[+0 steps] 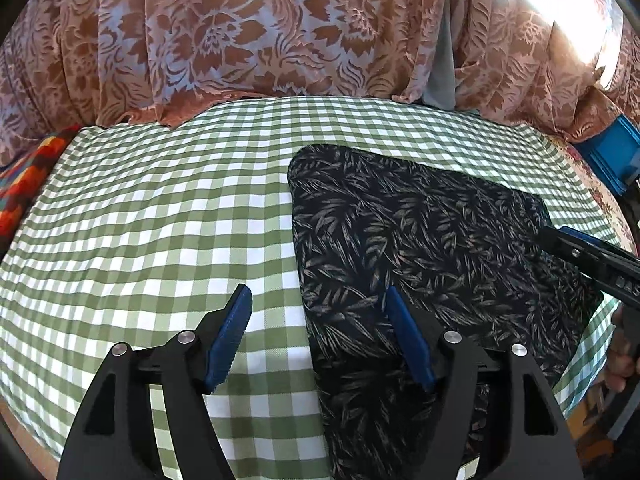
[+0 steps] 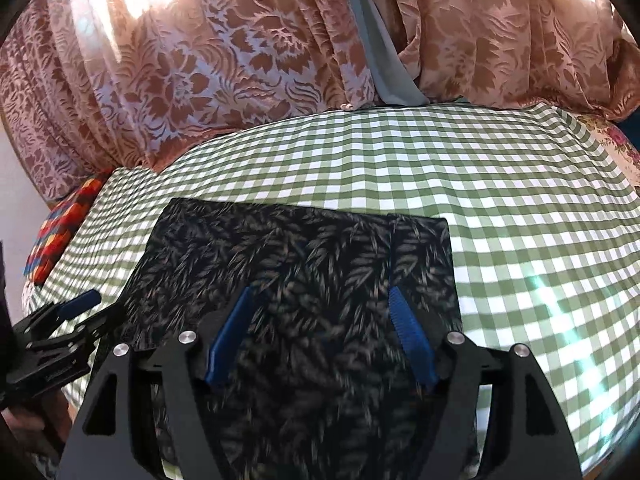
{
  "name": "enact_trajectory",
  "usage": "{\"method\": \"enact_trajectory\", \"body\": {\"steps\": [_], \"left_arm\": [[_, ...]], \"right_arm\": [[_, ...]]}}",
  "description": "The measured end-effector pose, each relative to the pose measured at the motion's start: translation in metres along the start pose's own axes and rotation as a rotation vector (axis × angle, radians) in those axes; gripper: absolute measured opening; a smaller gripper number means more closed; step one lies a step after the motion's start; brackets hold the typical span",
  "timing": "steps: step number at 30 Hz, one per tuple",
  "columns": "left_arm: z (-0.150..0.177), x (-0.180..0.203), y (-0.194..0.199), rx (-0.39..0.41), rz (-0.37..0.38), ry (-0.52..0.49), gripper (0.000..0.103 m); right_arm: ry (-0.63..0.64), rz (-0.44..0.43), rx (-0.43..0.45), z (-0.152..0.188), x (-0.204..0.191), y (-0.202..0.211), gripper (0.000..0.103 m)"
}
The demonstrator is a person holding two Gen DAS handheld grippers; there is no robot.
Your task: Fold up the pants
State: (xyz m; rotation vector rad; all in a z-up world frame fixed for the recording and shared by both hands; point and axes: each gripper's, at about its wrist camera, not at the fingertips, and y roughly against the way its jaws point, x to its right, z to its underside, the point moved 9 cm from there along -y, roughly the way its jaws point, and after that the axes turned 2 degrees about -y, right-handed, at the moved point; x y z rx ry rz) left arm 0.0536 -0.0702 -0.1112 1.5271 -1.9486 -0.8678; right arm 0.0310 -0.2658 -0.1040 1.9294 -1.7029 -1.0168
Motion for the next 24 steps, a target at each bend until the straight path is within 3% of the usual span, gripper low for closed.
{"method": "enact_trajectory", "body": {"steps": [6, 11, 14, 19, 24], "left_arm": [[0.008, 0.007, -0.007, -0.016, -0.002, -0.020, 0.069], [0.009, 0.008, -0.009, -0.008, 0.020, -0.024, 0.069], [0.004, -0.002, -0.005, -0.010, 0.144, 0.061, 0.085], [-0.001, -0.032, -0.020, -0.080, 0.329, 0.286, 0.085], [-0.002, -0.028, -0.034, -0.133, 0.469, 0.374, 0.085]], "right_arm": [[0.009, 0.056, -0.093, 0.033, 0.021, -0.006, 0.066], [0.011, 0.048, -0.081, 0.033, 0.027, -0.002, 0.066], [-0.035, 0.009, -0.064, 0.026, 0.034, 0.005, 0.067], [-0.131, -0.060, -0.064, 0.012, 0.058, 0.005, 0.069], [-0.192, -0.125, -0.091, 0.005, 0.073, -0.008, 0.069]]}}
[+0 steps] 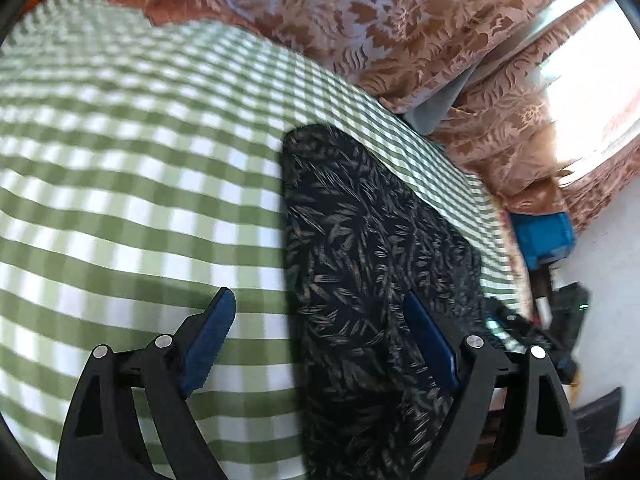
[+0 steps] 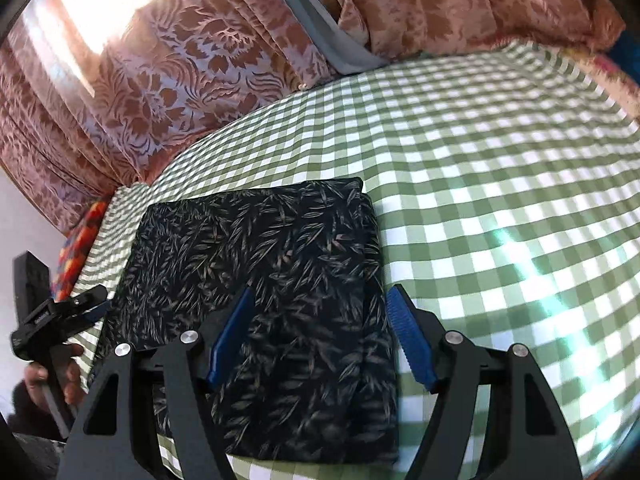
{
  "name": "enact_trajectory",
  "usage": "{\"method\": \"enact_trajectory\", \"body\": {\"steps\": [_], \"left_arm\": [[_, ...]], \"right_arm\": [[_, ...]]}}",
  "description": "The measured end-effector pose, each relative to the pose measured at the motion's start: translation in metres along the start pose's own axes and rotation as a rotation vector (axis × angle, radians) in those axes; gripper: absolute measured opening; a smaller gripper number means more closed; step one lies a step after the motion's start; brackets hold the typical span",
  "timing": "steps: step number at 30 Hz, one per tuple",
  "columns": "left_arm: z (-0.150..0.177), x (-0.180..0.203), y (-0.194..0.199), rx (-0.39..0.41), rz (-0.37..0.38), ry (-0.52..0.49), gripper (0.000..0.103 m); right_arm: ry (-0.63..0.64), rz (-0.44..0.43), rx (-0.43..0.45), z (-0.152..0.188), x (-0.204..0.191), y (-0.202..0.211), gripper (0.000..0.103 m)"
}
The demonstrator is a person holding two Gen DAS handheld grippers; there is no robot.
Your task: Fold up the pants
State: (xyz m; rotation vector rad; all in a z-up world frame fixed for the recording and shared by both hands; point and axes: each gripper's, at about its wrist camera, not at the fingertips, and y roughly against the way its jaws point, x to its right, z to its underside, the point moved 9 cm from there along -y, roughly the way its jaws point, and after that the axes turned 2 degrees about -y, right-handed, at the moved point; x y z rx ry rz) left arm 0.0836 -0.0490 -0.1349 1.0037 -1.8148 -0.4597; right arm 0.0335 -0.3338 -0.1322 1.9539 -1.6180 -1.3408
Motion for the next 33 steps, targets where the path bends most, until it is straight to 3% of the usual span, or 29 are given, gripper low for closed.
{"method": "enact_trajectory", "body": {"steps": [5, 8, 12, 14, 16, 19, 25, 33], "left_arm": [[0.001, 0.010, -0.017, -0.045, 0.078, 0.015, 0.082], [0.006, 0.023, -0.029, -0.080, 0.124, 0.000, 0.061], [0.011, 0.031, -0.039, -0.075, 0.076, -0.073, 0.045], [0.008, 0.034, -0.034, -0.062, 0.082, -0.088, 0.034], [0.004, 0.043, -0.025, -0.036, 0.087, -0.134, 0.030], [-0.001, 0.063, -0.006, 0.013, 0.114, -0.212, 0.029], [-0.035, 0.071, 0.018, 0.101, 0.108, -0.283, 0.029], [-0.125, 0.038, 0.011, 0.180, 0.013, -0.314, 0.030]], "right_arm": [[-0.020, -0.036, -0.052, 0.003, 0.009, -0.016, 0.069], [-0.017, -0.082, -0.077, 0.008, 0.007, -0.019, 0.062], [-0.055, -0.185, -0.133, 0.013, 0.010, -0.026, 0.060], [-0.038, -0.176, -0.137, 0.014, 0.010, -0.024, 0.051], [0.006, -0.156, -0.134, 0.014, 0.002, -0.020, 0.039], [0.065, -0.123, -0.122, 0.012, -0.011, -0.010, 0.032], [0.142, -0.167, -0.072, -0.016, -0.051, -0.001, 0.030], [0.208, -0.169, -0.006, -0.096, -0.097, -0.055, 0.029]]}}
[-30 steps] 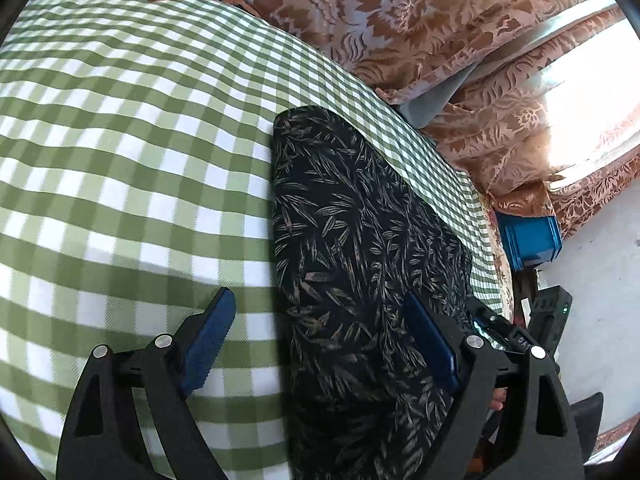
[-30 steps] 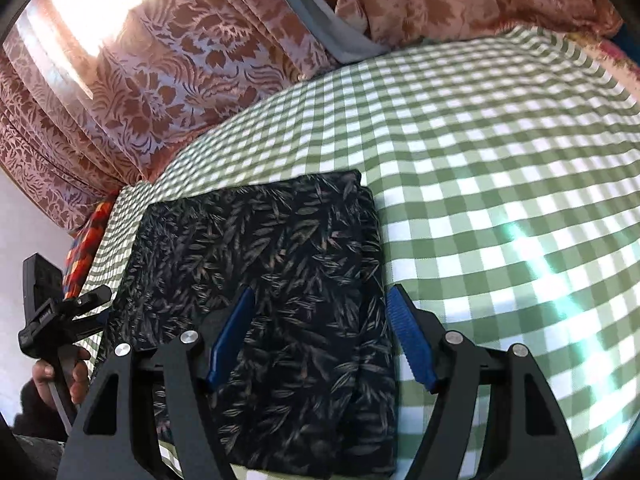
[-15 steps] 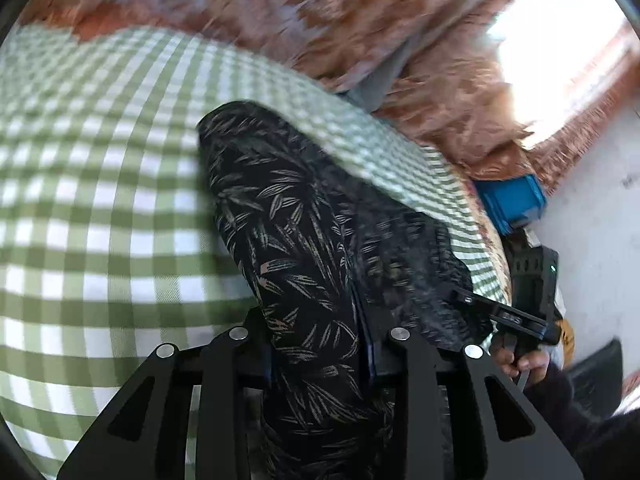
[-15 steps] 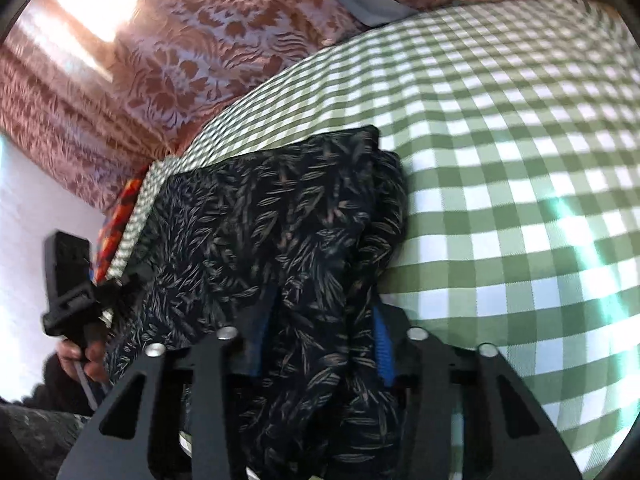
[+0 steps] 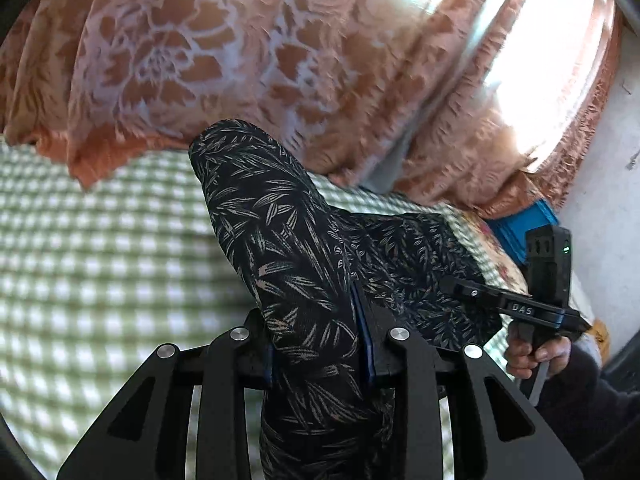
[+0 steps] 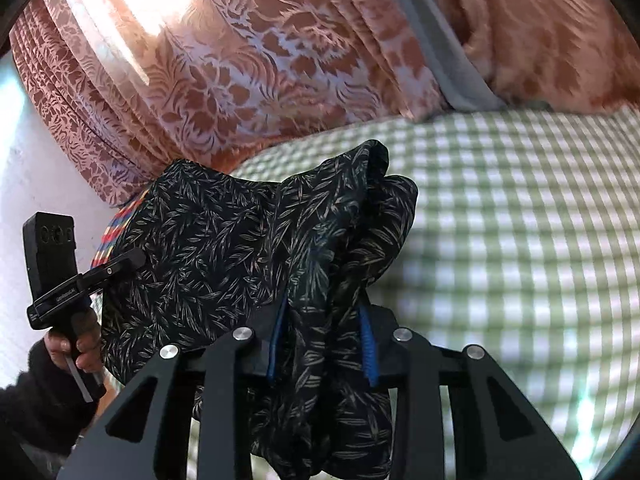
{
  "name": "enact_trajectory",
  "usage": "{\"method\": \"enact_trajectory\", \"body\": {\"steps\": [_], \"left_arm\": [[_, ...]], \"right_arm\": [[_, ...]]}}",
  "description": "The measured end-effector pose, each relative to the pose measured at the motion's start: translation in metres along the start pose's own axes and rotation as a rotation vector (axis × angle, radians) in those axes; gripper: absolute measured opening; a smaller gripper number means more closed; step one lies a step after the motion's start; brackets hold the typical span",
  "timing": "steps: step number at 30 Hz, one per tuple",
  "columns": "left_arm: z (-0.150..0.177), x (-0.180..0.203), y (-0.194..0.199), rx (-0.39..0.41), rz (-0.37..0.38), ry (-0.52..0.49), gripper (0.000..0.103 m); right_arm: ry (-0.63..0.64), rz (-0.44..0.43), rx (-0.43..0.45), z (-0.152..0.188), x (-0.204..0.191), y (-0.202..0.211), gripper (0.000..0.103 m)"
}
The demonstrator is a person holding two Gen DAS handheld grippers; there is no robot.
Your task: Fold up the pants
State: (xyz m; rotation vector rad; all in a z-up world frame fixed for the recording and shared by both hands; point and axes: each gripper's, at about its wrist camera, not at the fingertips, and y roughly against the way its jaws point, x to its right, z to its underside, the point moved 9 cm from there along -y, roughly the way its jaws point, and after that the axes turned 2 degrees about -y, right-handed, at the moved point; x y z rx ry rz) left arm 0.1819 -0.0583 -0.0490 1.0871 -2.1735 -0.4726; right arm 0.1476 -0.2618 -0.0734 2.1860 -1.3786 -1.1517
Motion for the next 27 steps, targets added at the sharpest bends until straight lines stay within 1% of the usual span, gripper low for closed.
{"method": "enact_trajectory", "body": {"steps": [2, 5, 7, 9, 10, 11, 12, 13, 15, 16, 17, 18, 20, 22, 24, 26, 27], "left_arm": [[-0.017, -0.020, -0.009, -0.002, -0.034, -0.005, 0.031], [-0.035, -0.050, -0.027, -0.020, -0.088, 0.006, 0.033], [-0.041, -0.071, -0.043, -0.048, -0.115, 0.030, 0.035], [-0.040, -0.089, -0.059, -0.077, -0.153, 0.046, 0.037], [-0.033, -0.102, -0.072, -0.109, -0.179, 0.060, 0.038], [-0.024, -0.112, -0.081, -0.140, -0.212, 0.071, 0.042], [-0.010, -0.124, -0.091, -0.176, -0.215, 0.107, 0.043], [-0.006, -0.127, -0.093, -0.167, -0.205, 0.123, 0.046], [-0.004, -0.127, -0.089, -0.130, -0.205, 0.122, 0.046], [-0.004, -0.126, -0.087, -0.129, -0.223, 0.116, 0.047], [-0.006, -0.126, -0.084, -0.133, -0.249, 0.111, 0.051], [-0.007, -0.126, -0.082, -0.135, -0.271, 0.109, 0.053], [-0.011, -0.127, -0.072, -0.130, -0.351, 0.094, 0.061], [-0.014, -0.121, -0.061, -0.111, -0.415, 0.071, 0.061], [-0.013, -0.115, -0.047, -0.089, -0.466, 0.066, 0.069], [-0.012, -0.108, -0.034, -0.057, -0.485, 0.076, 0.075], [-0.010, -0.106, -0.030, -0.050, -0.496, 0.081, 0.076]], "right_arm": [[0.031, 0.017, 0.012, -0.024, -0.004, -0.019, 0.029], [0.044, 0.037, 0.014, -0.049, -0.001, -0.047, 0.030], [0.045, 0.056, 0.010, -0.059, 0.005, -0.064, 0.030], [0.037, 0.083, -0.001, -0.063, 0.014, -0.086, 0.030], [0.026, 0.110, -0.017, -0.061, 0.022, -0.100, 0.030], [0.011, 0.134, -0.045, -0.055, 0.032, -0.113, 0.030], [0.004, 0.150, -0.064, -0.051, 0.039, -0.122, 0.032], [-0.010, 0.152, -0.071, -0.045, 0.048, -0.130, 0.036], [-0.048, 0.122, -0.048, -0.040, 0.055, -0.133, 0.038], [-0.049, 0.123, -0.045, -0.039, 0.056, -0.133, 0.039], [-0.043, 0.132, -0.045, -0.039, 0.056, -0.132, 0.039], [-0.034, 0.148, -0.048, -0.039, 0.056, -0.132, 0.043], [-0.006, 0.188, -0.048, -0.040, 0.054, -0.128, 0.047], [0.011, 0.218, -0.044, -0.043, 0.051, -0.126, 0.052], [0.024, 0.248, -0.037, -0.046, 0.045, -0.122, 0.055], [0.040, 0.278, -0.016, -0.046, 0.041, -0.113, 0.058], [0.046, 0.286, -0.003, -0.046, 0.037, -0.108, 0.062]]}}
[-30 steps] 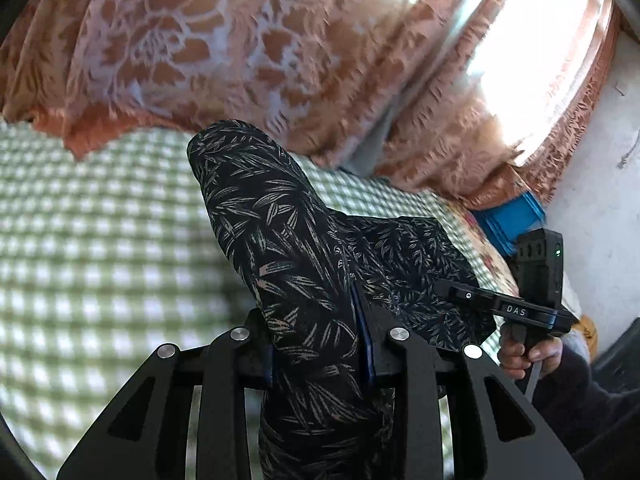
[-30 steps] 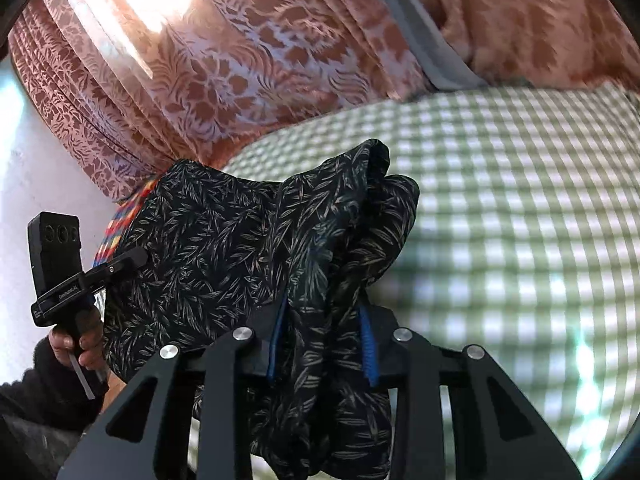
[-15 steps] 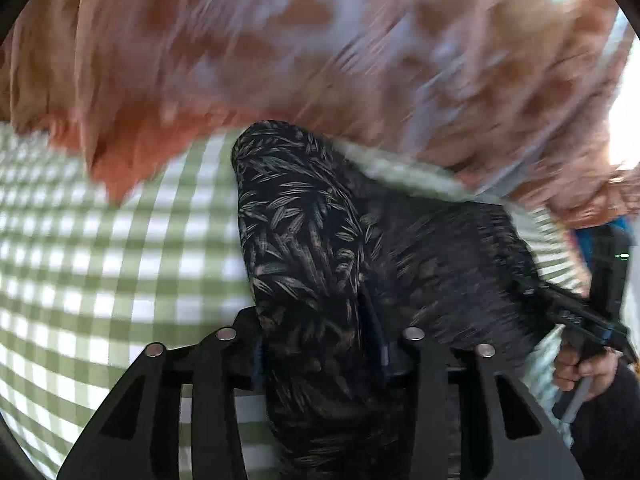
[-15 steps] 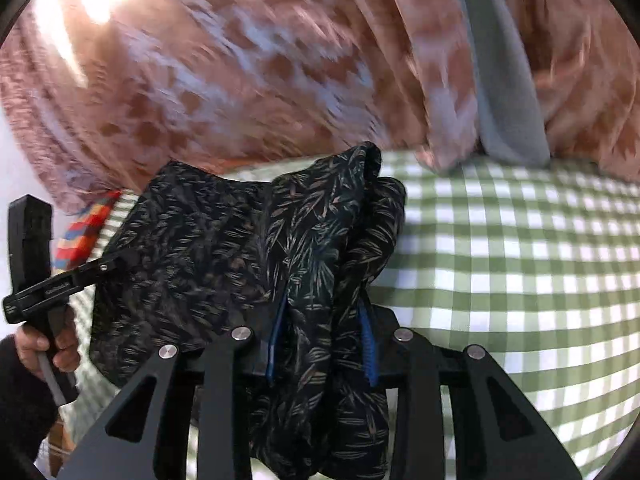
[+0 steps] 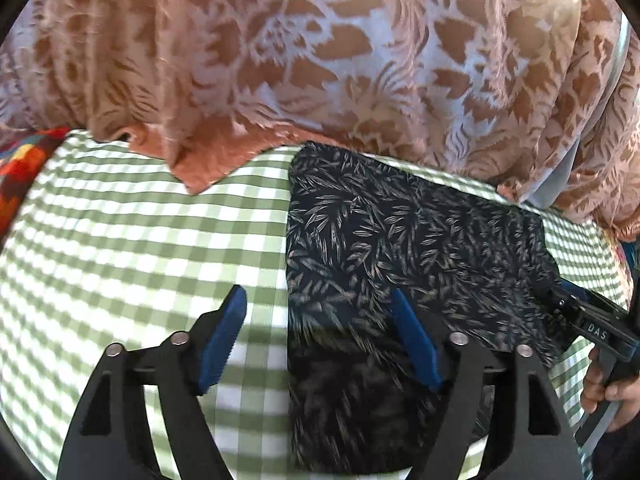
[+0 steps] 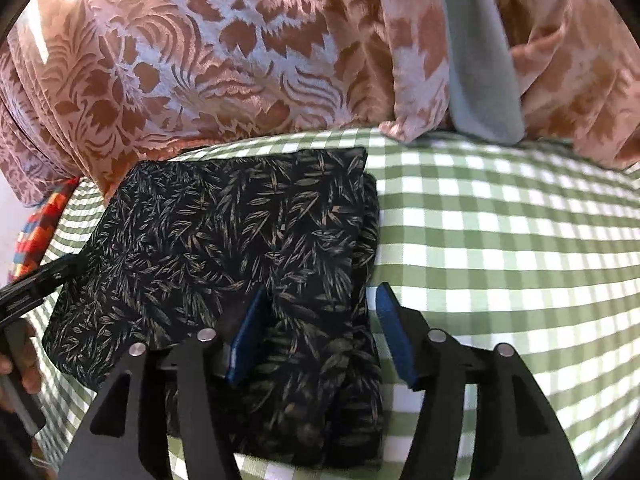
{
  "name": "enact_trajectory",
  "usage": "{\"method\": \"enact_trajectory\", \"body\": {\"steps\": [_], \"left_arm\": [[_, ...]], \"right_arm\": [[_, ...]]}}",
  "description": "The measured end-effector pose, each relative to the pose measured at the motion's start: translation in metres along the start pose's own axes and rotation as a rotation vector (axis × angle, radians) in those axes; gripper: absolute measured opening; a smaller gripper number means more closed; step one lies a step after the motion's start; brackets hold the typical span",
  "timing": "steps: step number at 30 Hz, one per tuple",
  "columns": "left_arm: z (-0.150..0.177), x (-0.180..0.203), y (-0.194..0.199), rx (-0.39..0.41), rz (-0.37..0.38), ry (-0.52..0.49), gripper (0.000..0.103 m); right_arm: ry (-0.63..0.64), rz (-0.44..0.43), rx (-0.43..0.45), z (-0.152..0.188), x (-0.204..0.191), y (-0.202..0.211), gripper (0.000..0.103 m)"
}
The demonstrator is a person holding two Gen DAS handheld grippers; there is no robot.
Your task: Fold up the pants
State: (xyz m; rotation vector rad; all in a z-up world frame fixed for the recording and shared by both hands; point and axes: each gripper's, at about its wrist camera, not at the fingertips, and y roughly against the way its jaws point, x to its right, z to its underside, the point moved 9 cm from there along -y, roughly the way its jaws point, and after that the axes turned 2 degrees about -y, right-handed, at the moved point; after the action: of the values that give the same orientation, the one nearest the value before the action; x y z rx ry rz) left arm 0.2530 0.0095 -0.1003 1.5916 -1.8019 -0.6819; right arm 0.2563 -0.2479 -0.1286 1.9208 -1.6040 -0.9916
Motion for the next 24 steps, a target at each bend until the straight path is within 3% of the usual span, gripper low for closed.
{"method": "enact_trajectory", "body": {"steps": [3, 5, 9, 19, 24], "left_arm": [[0.006, 0.004, 0.015, 0.023, -0.032, 0.010, 0.077], [0.011, 0.008, 0.026, 0.045, -0.057, 0.005, 0.085], [0.024, 0.017, 0.046, 0.080, -0.087, -0.026, 0.089], [0.059, 0.031, 0.076, 0.107, -0.099, -0.057, 0.091], [0.072, 0.032, 0.090, 0.126, -0.122, -0.066, 0.097]], "right_arm": [[0.014, 0.042, 0.049, -0.001, -0.005, 0.019, 0.068], [0.018, 0.068, 0.082, 0.000, -0.009, 0.033, 0.072], [0.018, 0.097, 0.110, 0.008, -0.021, 0.048, 0.074], [0.032, 0.149, 0.140, 0.035, -0.059, 0.071, 0.084], [0.036, 0.178, 0.156, 0.050, -0.069, 0.085, 0.090]]}}
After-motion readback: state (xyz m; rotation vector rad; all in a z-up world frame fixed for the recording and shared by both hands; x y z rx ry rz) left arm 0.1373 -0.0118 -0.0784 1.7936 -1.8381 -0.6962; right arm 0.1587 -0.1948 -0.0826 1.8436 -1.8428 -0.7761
